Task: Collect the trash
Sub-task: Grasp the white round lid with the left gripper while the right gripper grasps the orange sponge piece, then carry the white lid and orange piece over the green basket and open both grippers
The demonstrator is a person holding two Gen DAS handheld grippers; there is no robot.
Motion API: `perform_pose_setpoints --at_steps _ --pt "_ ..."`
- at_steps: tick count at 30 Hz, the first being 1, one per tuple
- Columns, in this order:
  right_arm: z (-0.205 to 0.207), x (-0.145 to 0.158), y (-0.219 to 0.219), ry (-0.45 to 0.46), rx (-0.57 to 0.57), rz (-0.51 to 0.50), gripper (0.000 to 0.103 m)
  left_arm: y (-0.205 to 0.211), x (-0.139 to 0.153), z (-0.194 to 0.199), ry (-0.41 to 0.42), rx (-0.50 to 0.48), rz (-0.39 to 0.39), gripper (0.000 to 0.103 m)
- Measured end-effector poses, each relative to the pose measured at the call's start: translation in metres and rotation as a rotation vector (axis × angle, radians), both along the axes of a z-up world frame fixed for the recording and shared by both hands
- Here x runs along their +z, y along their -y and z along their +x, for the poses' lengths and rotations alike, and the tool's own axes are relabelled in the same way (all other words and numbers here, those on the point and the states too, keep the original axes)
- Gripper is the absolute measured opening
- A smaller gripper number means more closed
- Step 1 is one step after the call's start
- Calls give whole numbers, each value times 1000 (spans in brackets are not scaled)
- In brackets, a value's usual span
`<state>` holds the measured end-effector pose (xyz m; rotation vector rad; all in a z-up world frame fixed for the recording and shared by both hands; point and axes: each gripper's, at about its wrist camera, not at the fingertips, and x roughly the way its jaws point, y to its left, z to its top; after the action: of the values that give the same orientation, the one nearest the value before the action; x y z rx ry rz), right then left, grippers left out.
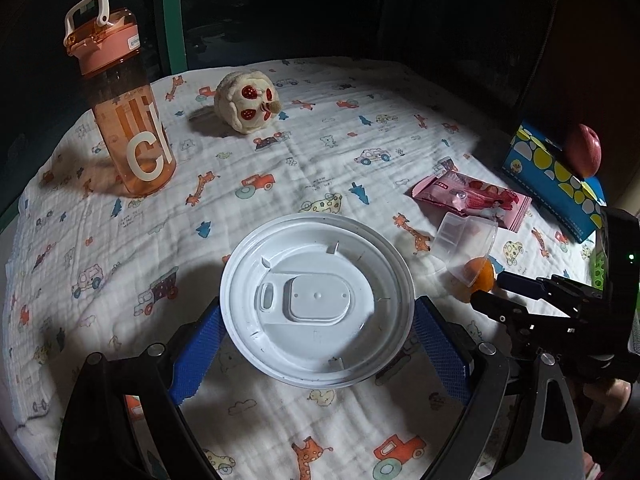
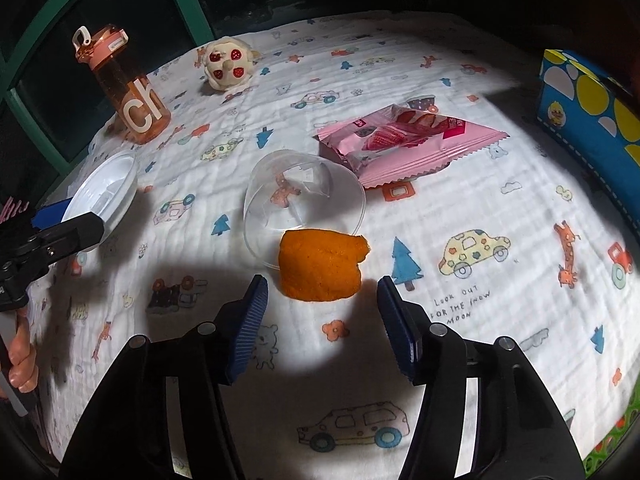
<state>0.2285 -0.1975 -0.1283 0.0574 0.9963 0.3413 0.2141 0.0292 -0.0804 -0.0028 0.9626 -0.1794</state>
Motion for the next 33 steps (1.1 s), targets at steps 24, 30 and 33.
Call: perform_pose_setpoints --at_steps 24,30,33 --pt "-58 31 40 51 -62 82 39 38 14 -34 22 -35 -54 89" --pt "-88 50 67 91 -106 100 39 65 27 -49 41 -81 -71 89" --pt "-101 57 85 108 -139 104 39 83 35 -56 53 -114 -79 89"
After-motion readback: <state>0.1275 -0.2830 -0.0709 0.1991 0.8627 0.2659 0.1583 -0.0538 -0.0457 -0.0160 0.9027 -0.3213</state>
